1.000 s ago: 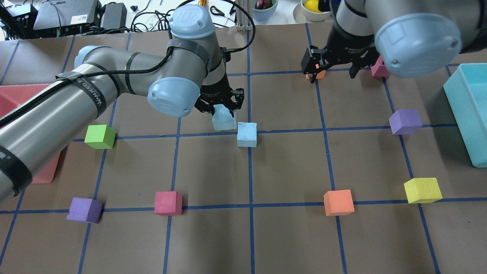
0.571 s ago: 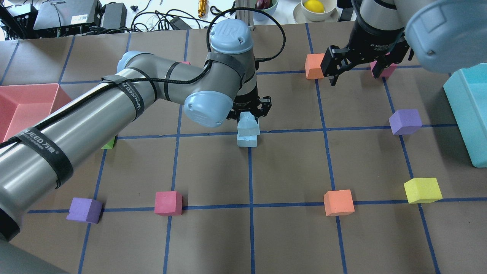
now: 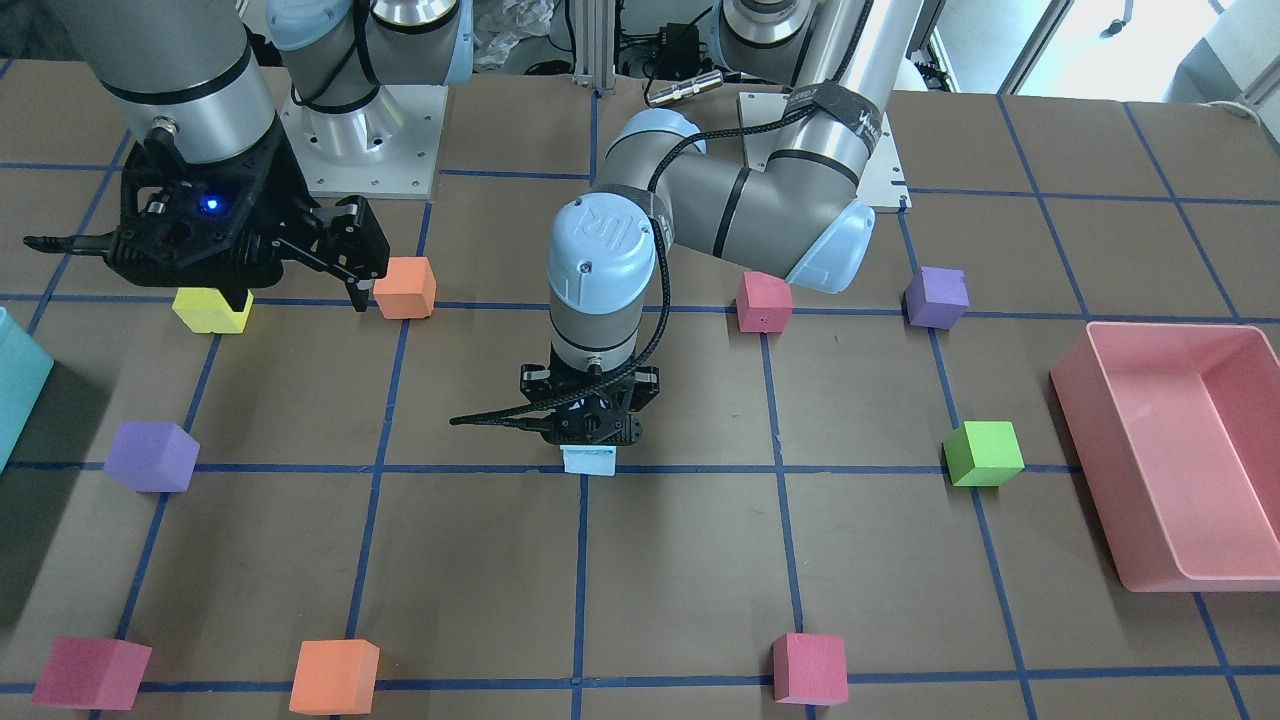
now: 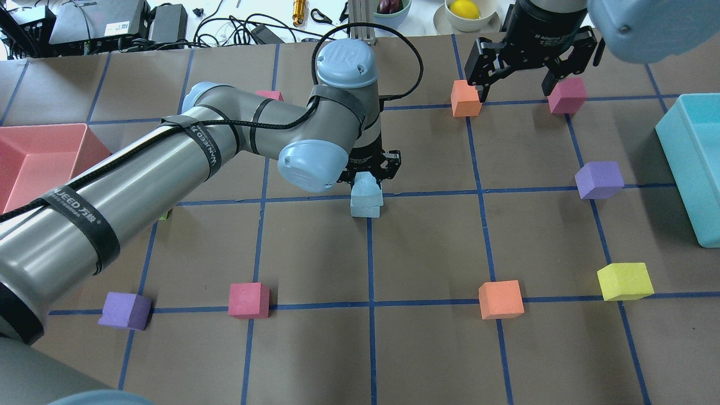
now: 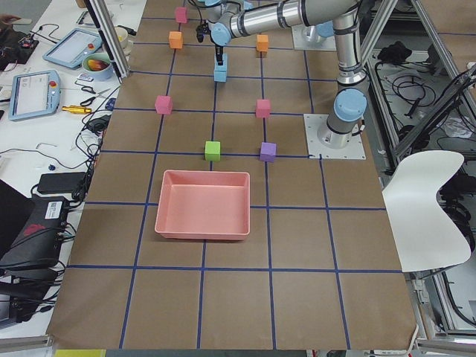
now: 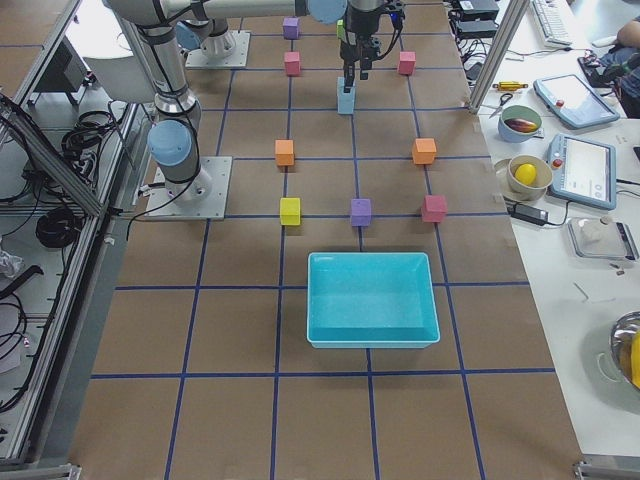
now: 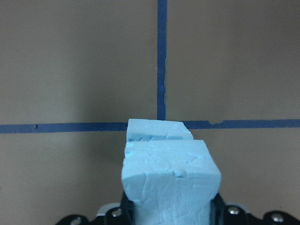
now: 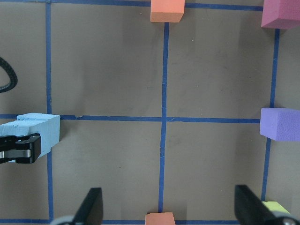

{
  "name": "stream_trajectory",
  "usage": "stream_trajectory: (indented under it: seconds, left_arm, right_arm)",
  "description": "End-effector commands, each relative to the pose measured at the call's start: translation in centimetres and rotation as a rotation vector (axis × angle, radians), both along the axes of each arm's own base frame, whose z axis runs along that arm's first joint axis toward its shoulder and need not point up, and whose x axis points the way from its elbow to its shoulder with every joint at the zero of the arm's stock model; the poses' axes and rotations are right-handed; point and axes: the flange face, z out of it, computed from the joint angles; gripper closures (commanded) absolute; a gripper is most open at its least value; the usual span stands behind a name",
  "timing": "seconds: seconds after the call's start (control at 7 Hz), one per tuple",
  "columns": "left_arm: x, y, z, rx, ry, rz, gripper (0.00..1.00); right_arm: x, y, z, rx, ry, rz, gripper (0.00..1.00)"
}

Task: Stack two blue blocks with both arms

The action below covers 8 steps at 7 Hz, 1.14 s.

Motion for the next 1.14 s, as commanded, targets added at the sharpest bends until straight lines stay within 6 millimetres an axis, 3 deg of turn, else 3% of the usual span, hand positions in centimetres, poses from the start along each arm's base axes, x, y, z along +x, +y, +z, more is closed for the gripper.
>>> stream_trajectory:
  seconds: [0.0, 0.14, 0.43, 0.57, 0.71, 1.0]
  left_arm:
    - [-0.3, -0.1, -0.4, -0.006, 0.000, 0.000, 0.00]
    - [-0.3, -0.4, 0.3, -0.019, 0.004, -0.001, 0.00]
    - [0.9, -1.2, 6.0, -0.088, 0.028, 0.000, 0.00]
    - [4.0, -2.2, 10.0, -0.073, -0.002, -0.022, 0.00]
    - [9.8, -4.2, 14.9, -0.097, -0.005, -0.056, 0.00]
    - [21.5, -4.3, 21.4, -0.123, -0.012, -0.064, 0.00]
  right_arm:
    - [0.1, -0.1, 0.0, 0.003, -0.002, -0.003, 0.00]
    - [0.1, -0.1, 0.0, 0.003, -0.004, -0.003, 0.00]
    - [0.1, 0.0, -0.1, 0.004, -0.001, -0.003, 0.00]
    - [0.1, 0.0, -0.1, 0.004, -0.001, -0.003, 0.00]
    - [0.1, -0.1, 0.1, 0.000, -0.004, -0.003, 0.00]
    - [0.3, 0.0, 0.3, -0.006, -0.006, 0.002, 0.00]
